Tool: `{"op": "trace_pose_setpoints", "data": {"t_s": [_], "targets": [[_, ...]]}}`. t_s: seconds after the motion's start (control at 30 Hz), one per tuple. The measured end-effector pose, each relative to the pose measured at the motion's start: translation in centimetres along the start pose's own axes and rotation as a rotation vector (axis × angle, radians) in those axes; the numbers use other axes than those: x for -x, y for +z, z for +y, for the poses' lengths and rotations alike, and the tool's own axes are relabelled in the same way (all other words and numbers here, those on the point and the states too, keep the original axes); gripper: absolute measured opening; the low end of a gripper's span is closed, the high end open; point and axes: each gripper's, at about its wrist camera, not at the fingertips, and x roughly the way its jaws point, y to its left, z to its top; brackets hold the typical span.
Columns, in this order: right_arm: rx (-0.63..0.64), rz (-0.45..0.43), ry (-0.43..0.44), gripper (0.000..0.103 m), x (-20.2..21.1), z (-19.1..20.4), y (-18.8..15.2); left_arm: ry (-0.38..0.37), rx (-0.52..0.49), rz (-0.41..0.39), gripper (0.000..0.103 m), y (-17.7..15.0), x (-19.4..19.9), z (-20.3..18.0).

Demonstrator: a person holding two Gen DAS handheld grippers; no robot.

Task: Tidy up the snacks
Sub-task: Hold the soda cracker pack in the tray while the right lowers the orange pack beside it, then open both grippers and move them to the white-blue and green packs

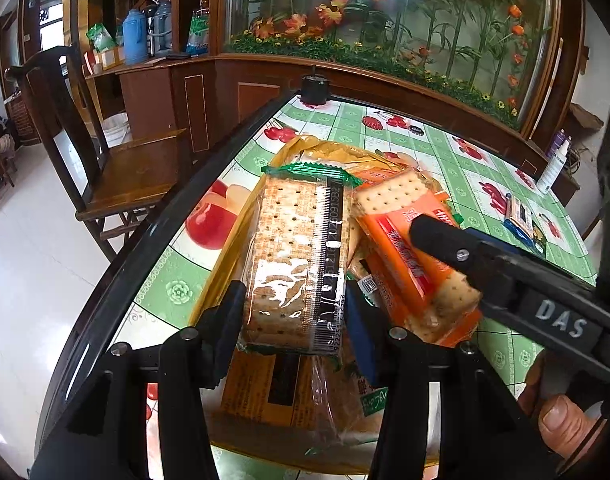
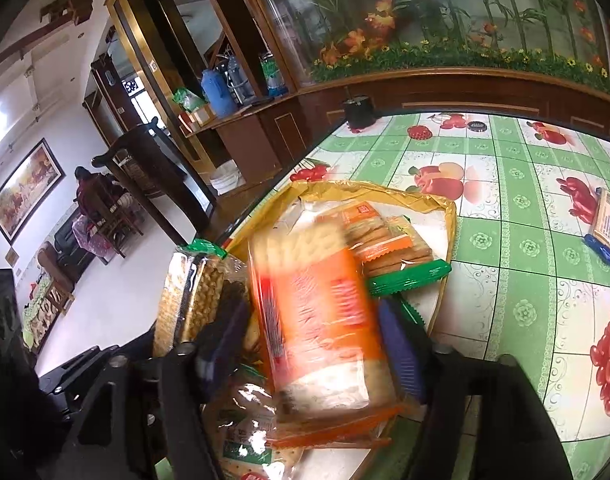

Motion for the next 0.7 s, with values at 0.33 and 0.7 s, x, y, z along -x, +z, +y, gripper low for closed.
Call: {"op": "trace_pose_setpoints", "data": {"t_s": [0.33, 0.7], "targets": [[-0.037, -0.048, -0.009, 0.075, 3.3, -1.9, -0.2, -0.015, 0.000, -0.015, 0.070, -0.5, 1.4, -1.2], [-0.097, -0.073, -0.069, 0.078, 6.5, -6.7, -1.1, -0.001, -0.055, -0.049, 0.072, -0.6, 2.5, -4.5]]}}
